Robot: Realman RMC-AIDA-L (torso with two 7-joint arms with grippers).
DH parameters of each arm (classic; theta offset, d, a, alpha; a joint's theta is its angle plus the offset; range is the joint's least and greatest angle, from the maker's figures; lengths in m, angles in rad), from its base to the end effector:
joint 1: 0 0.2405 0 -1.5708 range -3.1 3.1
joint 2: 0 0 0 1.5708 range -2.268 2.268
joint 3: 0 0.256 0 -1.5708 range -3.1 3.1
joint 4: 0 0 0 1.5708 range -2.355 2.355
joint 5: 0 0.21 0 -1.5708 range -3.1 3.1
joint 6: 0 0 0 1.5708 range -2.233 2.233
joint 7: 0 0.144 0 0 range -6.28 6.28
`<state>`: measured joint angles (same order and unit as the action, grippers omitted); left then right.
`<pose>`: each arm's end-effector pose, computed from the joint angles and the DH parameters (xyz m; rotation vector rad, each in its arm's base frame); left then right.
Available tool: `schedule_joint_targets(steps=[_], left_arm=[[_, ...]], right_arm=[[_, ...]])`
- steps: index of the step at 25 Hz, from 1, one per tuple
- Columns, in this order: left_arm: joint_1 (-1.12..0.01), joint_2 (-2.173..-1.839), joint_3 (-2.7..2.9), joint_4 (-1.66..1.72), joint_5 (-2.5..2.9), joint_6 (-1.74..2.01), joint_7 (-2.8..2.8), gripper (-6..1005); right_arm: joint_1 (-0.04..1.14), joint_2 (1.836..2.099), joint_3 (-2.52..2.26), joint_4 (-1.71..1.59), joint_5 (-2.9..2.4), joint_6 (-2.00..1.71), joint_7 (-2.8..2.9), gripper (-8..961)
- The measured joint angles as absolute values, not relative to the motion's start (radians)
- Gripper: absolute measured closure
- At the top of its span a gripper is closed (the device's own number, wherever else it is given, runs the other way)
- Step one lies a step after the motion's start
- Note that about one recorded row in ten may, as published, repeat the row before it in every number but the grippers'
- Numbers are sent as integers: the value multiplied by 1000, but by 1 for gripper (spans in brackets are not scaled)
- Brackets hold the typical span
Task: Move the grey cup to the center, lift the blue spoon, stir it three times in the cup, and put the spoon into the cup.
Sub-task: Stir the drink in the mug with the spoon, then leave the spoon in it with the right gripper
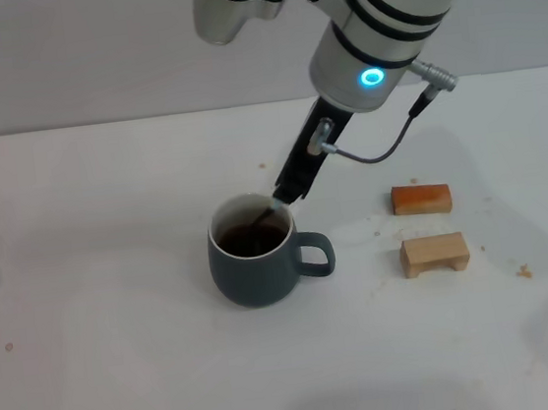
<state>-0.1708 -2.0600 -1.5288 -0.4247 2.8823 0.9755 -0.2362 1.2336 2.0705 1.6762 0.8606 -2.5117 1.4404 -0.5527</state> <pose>-0.3832 0.2953 0.0367 -1.3737 -0.6892 -0.6280 0.0309 0.4101 -0.0599 -2.7705 0.5212 -0.6030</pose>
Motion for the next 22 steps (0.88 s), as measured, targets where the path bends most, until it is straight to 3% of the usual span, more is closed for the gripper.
schedule_joint_targets(steps=[22], left_arm=[[-164,-2060,-1526,-430,2882,979,-236,1001]], right_arm=[[1161,2070,1648,925,-2465,1415,-576,755]])
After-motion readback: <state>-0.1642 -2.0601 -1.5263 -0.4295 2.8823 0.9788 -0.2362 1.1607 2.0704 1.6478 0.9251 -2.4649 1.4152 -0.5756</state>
